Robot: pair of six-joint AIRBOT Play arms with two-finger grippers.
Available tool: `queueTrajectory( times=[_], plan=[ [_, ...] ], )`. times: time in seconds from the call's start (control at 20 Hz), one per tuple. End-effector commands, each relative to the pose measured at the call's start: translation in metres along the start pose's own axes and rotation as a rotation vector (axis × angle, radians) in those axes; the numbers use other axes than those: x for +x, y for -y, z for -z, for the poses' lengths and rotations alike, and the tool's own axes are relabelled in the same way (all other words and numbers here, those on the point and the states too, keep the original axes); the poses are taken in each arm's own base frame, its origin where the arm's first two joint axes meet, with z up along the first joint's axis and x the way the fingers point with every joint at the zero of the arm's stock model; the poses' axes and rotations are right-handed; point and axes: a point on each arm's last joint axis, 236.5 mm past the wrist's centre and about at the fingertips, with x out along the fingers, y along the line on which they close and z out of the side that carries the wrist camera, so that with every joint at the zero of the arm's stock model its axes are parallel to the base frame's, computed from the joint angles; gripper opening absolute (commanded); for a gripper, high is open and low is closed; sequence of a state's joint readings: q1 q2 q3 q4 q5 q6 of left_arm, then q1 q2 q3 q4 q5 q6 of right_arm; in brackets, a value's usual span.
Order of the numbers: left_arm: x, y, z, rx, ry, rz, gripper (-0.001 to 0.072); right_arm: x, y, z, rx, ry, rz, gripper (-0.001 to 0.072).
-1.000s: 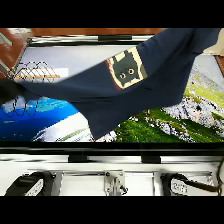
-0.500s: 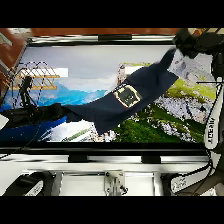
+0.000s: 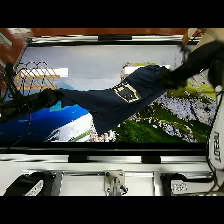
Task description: Fold the shirts.
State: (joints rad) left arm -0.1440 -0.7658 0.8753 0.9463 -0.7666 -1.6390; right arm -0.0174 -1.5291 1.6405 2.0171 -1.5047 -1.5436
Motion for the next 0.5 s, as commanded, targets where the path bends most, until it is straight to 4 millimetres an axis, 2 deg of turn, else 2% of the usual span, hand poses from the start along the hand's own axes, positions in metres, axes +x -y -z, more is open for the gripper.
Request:
queueTrajectory(
  times=[0.0, 0.1, 0.2, 0.3, 0.45],
  plan=[
    [-0.001, 0.0, -0.001, 0.058, 0.0, 0.0, 0.0039, 0.064, -0.035, 0.097, 0.035, -0.227, -0.129, 0.0669],
    [-0.001, 0.0, -0.001, 0.06, 0.0, 0.0, 0.0039, 0.098, -0.034, 0.154, 0.057, -0.384, -0.117, 0.0669],
    [0.0, -0.001, -0.001, 0.064, 0.0, -0.003, 0.0039, 0.121, -0.04, 0.187, 0.075, -0.453, -0.103, 0.0669],
    [0.0, -0.004, 0.0, 0.077, -0.002, -0.018, 0.004, 0.14, -0.056, 0.191, 0.081, -0.413, -0.092, 0.0669],
    [0.003, -0.017, 0.0, 0.117, -0.01, -0.065, 0.004, 0.166, -0.092, 0.178, 0.096, -0.272, -0.091, 0.0669]
  ],
)
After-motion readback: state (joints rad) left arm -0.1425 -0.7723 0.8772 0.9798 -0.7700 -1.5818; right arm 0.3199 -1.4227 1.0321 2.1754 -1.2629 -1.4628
